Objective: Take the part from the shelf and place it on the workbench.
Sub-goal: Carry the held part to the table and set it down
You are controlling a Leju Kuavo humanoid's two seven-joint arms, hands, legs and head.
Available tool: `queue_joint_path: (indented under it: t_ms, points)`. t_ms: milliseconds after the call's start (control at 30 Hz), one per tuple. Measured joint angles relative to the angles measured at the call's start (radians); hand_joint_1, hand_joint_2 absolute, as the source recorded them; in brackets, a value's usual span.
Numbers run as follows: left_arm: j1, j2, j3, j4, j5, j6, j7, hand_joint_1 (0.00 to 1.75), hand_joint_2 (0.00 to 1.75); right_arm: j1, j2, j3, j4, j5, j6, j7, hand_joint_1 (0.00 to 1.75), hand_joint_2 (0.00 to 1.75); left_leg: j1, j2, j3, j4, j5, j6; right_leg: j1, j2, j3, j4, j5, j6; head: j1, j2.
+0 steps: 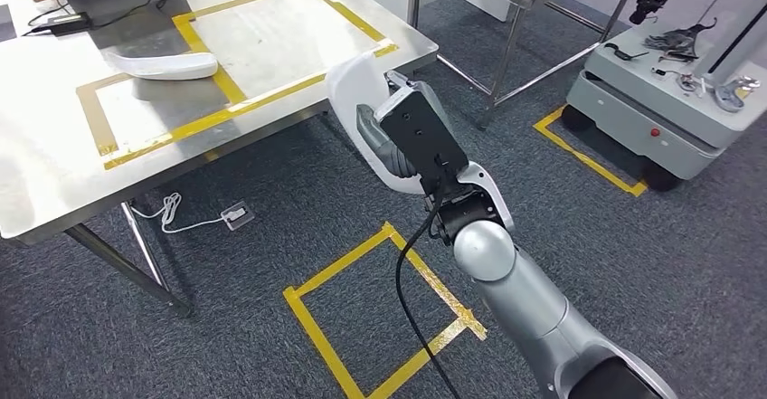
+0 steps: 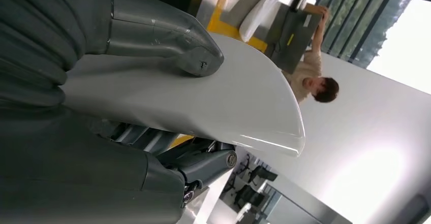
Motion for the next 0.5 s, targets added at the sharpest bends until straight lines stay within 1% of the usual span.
queue_joint_path:
  t_ms: [33, 67, 100, 133, 167, 200, 233, 267, 300, 367, 500]
  points:
    - [0.002, 0.000, 0.000, 0.000, 0.000, 0.000, 0.000, 0.00, 1.75, 0.001, 0.000, 0.000, -0.001, 0.009, -0.004, -0.003, 1.75, 1.75, -0.003, 0.009, -0.001, 0.000, 0.000, 0.003, 0.000, -0.015, -0.033, 0.073, -0.032, 0.001, 0.000, 0.000]
    - [0.004, 0.001, 0.000, 0.000, 0.000, 0.001, 0.000, 0.00, 1.75, 0.004, 0.000, 0.000, -0.002, 0.015, -0.006, -0.006, 1.75, 1.75, -0.005, 0.017, -0.002, 0.001, -0.001, 0.004, 0.000, -0.020, -0.058, 0.130, -0.052, 0.002, 0.000, 0.000]
    - [0.006, 0.001, 0.000, 0.000, 0.000, 0.001, 0.000, 0.00, 1.75, 0.007, 0.000, 0.000, -0.002, 0.020, -0.008, -0.007, 1.75, 1.75, -0.006, 0.023, -0.002, 0.001, -0.001, 0.004, 0.000, -0.022, -0.066, 0.154, -0.054, 0.001, 0.001, 0.000]
    - [0.006, 0.001, 0.001, 0.000, 0.000, 0.001, -0.001, 0.00, 1.75, 0.009, -0.001, 0.000, -0.003, 0.023, -0.009, -0.007, 1.75, 1.75, -0.008, 0.029, -0.002, 0.001, -0.001, 0.004, 0.000, -0.022, -0.053, 0.134, -0.037, -0.002, 0.001, 0.000]
    - [0.006, 0.001, 0.001, 0.000, 0.000, 0.002, -0.002, 0.00, 1.75, 0.011, -0.001, 0.000, -0.004, 0.025, -0.011, -0.008, 1.75, 1.75, -0.009, 0.033, -0.001, 0.002, -0.001, 0.004, 0.001, -0.022, -0.022, 0.081, -0.010, -0.005, 0.001, 0.000]
    - [0.005, 0.001, 0.001, 0.000, 0.000, 0.002, -0.004, 0.00, 1.75, 0.011, -0.001, 0.000, -0.006, 0.028, -0.013, -0.008, 1.75, 1.75, -0.009, 0.036, -0.001, 0.002, -0.002, 0.003, 0.003, -0.024, 0.020, 0.004, 0.016, -0.012, 0.000, 0.000]
    - [0.004, 0.000, 0.001, 0.000, 0.000, 0.002, -0.005, 0.00, 1.75, 0.011, -0.001, 0.000, -0.009, 0.031, -0.015, -0.009, 1.75, 1.75, -0.011, 0.038, -0.002, 0.003, -0.003, 0.001, 0.007, -0.026, 0.056, -0.063, 0.035, -0.019, 0.000, 0.000]
    - [0.004, 0.000, 0.001, 0.000, 0.000, 0.002, -0.006, 0.00, 1.75, 0.011, -0.001, 0.000, -0.012, 0.033, -0.017, -0.009, 1.75, 1.75, -0.013, 0.041, -0.003, 0.004, -0.004, -0.001, 0.010, -0.028, 0.080, -0.110, 0.046, -0.023, 0.000, 0.000]
    - [0.003, 0.000, 0.001, 0.000, 0.000, 0.002, -0.007, 0.00, 1.75, 0.012, -0.002, -0.001, -0.014, 0.036, -0.019, -0.009, 1.75, 1.75, -0.015, 0.042, -0.004, 0.004, -0.005, -0.003, 0.012, -0.029, 0.093, -0.137, 0.049, -0.026, 0.000, 0.000]
    - [0.003, 0.001, 0.001, 0.000, -0.001, 0.002, -0.010, 0.00, 1.75, 0.013, -0.003, -0.002, -0.018, 0.042, -0.023, -0.008, 1.75, 1.75, -0.016, 0.043, -0.004, 0.002, -0.005, -0.004, 0.013, -0.028, 0.094, -0.141, 0.052, -0.025, -0.001, 0.000]
    - [0.001, 0.000, 0.000, 0.000, -0.007, -0.001, -0.013, 0.00, 1.75, 0.018, -0.005, -0.003, -0.025, 0.059, -0.031, -0.008, 1.75, 1.75, -0.016, 0.043, 0.001, -0.008, 0.000, -0.012, 0.015, -0.027, 0.093, -0.140, 0.050, -0.032, -0.001, 0.000]
